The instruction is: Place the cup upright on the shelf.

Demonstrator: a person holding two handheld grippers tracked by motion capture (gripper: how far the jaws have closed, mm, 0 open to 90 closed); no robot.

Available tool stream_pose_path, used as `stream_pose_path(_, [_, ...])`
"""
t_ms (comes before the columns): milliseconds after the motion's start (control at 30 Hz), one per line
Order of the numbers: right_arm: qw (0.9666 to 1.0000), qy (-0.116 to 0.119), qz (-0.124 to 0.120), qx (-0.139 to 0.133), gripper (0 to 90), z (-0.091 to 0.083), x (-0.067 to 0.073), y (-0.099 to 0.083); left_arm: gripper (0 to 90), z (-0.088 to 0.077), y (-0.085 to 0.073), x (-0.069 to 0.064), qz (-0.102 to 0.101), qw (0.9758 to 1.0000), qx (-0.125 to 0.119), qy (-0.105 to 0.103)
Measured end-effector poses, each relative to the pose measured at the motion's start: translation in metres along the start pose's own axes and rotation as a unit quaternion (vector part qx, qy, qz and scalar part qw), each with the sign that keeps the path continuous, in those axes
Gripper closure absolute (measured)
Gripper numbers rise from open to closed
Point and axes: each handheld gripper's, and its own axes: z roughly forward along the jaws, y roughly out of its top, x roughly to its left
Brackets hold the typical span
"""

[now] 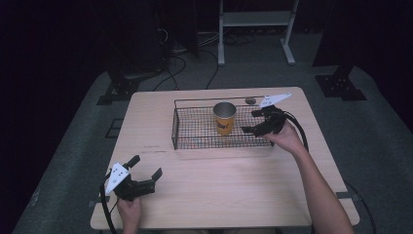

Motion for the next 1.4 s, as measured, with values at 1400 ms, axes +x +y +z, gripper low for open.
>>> stream_pose_path(1400, [0.9995, 0.014, 0.022, -0.017, 13.0, -0.024, 0.01, -0.047, 0.0, 0.0, 0.0, -0.001, 0.004, 1.0, 0.002, 0.003])
